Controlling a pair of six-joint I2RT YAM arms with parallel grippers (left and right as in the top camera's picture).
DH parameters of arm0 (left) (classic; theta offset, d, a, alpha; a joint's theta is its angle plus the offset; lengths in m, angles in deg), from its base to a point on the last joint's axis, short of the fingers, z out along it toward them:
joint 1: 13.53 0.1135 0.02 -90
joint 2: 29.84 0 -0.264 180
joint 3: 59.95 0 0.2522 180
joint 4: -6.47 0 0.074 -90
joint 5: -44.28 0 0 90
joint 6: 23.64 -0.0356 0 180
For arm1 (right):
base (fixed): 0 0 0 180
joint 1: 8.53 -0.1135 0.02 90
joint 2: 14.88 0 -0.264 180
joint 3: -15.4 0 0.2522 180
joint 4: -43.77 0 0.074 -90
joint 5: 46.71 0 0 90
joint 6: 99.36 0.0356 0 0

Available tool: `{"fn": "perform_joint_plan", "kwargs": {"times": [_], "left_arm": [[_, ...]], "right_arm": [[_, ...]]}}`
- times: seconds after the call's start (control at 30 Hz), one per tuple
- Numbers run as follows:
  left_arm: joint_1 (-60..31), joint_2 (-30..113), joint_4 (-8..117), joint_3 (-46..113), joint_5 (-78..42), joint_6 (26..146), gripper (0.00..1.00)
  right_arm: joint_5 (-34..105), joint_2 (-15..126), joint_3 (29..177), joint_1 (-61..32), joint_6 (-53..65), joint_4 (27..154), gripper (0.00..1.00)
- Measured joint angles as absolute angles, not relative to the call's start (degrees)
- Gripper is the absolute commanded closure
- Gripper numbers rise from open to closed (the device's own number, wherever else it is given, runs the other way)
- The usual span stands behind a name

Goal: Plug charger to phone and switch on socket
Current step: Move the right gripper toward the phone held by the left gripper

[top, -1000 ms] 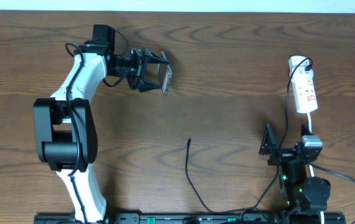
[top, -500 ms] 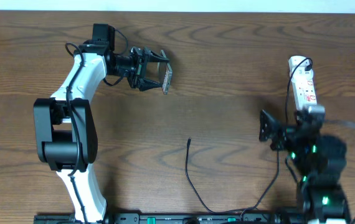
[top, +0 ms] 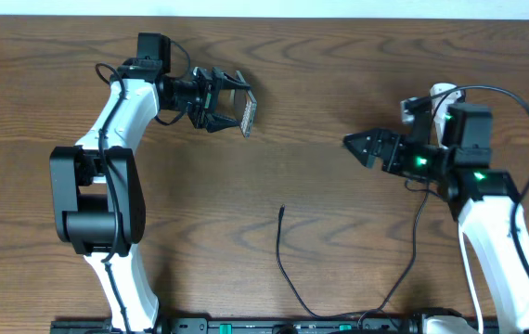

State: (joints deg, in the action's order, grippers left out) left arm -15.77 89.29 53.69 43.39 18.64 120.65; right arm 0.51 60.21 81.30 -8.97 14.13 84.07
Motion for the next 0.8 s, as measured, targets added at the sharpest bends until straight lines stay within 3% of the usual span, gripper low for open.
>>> {"fn": "perform_joint_plan", "kwargs": {"times": [0.27,0.8], "left_arm": [[-15.77,89.29,47.76,43.39,16.65,125.80,0.93],[-15.77,89.29,42.17,43.39,12.25,135.99,0.93]], "right_arm": [[-2.90,62.63,81.61,-16.27,20.22,72.99,0.01],[11.85,62.65,81.74,-32.67,36.31,60.66,0.01]]}}
